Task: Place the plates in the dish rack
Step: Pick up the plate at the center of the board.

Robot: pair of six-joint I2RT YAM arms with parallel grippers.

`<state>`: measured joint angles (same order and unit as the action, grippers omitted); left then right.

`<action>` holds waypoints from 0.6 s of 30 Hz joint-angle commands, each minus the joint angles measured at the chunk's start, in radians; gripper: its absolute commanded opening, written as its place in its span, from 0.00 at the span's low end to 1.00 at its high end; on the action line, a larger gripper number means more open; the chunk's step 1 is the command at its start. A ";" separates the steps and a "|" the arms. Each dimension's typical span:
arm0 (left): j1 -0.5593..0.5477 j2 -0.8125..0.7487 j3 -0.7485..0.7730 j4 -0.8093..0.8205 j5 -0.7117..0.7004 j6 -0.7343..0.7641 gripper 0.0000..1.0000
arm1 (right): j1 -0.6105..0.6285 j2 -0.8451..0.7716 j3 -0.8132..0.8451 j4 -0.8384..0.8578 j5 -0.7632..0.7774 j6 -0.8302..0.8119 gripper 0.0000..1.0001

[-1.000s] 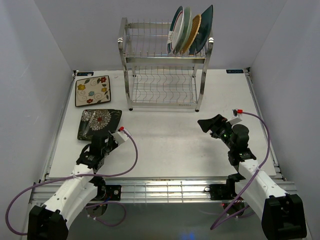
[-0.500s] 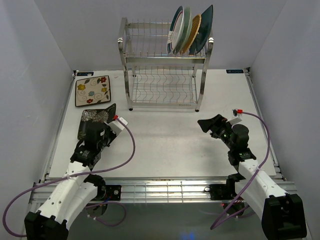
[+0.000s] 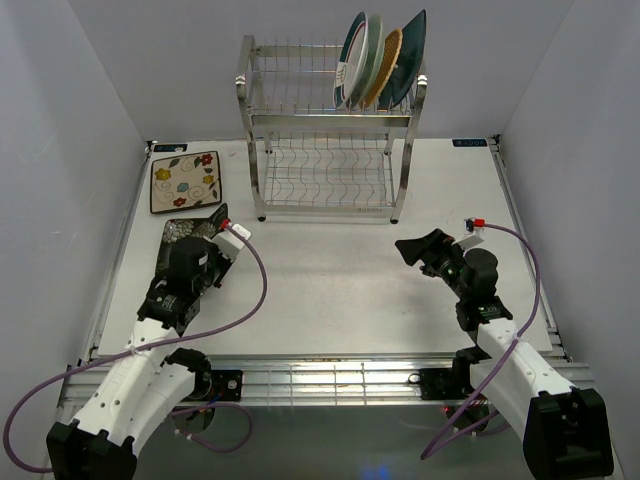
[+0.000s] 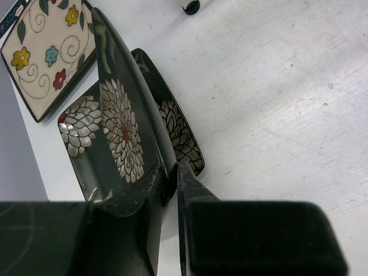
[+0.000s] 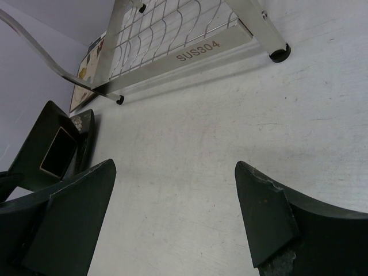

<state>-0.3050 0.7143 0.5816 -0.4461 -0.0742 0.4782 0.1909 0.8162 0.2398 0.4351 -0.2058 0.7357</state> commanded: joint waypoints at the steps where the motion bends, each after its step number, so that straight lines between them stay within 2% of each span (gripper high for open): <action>1: 0.000 -0.001 0.070 0.061 -0.013 -0.049 0.00 | -0.002 -0.018 0.046 0.011 0.000 -0.018 0.90; 18: 0.000 0.014 0.172 0.073 -0.035 -0.125 0.00 | -0.002 -0.014 0.047 0.008 -0.001 -0.024 0.90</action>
<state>-0.3050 0.7513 0.6785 -0.4675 -0.0750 0.3634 0.1909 0.8104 0.2401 0.4183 -0.2054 0.7258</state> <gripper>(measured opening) 0.233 0.898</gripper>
